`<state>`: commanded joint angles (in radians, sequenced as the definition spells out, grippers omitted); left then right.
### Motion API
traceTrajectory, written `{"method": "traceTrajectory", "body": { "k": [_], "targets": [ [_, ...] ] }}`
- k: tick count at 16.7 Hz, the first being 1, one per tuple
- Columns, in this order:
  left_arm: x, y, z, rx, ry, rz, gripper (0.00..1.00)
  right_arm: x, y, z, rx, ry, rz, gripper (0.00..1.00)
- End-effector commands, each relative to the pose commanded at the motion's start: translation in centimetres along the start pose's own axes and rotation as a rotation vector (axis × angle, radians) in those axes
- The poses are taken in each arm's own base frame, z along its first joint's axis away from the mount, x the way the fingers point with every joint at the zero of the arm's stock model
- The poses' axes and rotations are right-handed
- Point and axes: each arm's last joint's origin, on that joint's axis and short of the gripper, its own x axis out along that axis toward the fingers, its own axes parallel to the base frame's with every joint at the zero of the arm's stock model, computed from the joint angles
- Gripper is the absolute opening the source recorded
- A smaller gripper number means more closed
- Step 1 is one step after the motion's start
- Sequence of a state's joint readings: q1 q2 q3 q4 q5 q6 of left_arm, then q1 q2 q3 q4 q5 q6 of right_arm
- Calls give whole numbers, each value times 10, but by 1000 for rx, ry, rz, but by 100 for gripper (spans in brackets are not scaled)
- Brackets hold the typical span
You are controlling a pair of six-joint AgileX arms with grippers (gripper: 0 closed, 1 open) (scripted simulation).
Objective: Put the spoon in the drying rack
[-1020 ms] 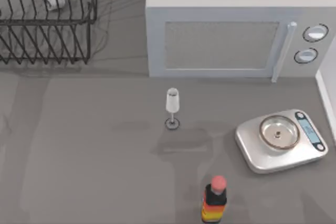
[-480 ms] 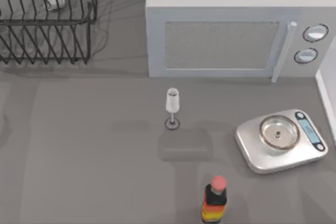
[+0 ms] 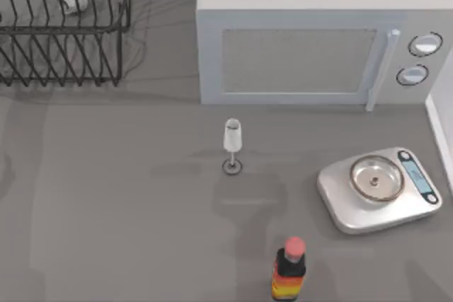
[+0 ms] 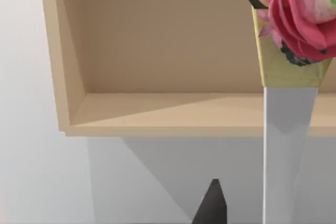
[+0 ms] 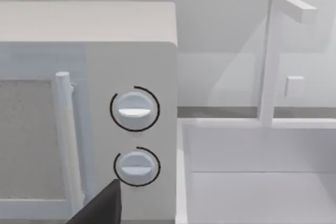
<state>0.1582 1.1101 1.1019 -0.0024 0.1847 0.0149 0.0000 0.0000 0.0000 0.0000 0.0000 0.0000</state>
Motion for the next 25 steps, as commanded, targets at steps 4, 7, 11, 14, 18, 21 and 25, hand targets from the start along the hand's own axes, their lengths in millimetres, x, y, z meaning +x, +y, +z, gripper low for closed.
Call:
{"method": "traceTrajectory", "body": {
  "k": [4,7,11,14,18,21,25],
  "targets": [
    [71,4,-54,2,-4,3,0,0,0,0,0,0,0,100],
    [108,1,-104,5,-21,1,0,0,0,0,0,0,0,100],
    [130,-6,-159,3,-15,-2,0,0,0,0,0,0,0,100],
    [133,-9,-174,1,-8,-2,0,0,0,0,0,0,0,100],
    [133,-9,-174,1,-8,-2,0,0,0,0,0,0,0,100],
    [133,-9,-174,1,-8,-2,23,0,0,0,0,0,0,100],
    [133,-9,-174,1,-8,-2,53,0,0,0,0,0,0,100]
  ]
}}
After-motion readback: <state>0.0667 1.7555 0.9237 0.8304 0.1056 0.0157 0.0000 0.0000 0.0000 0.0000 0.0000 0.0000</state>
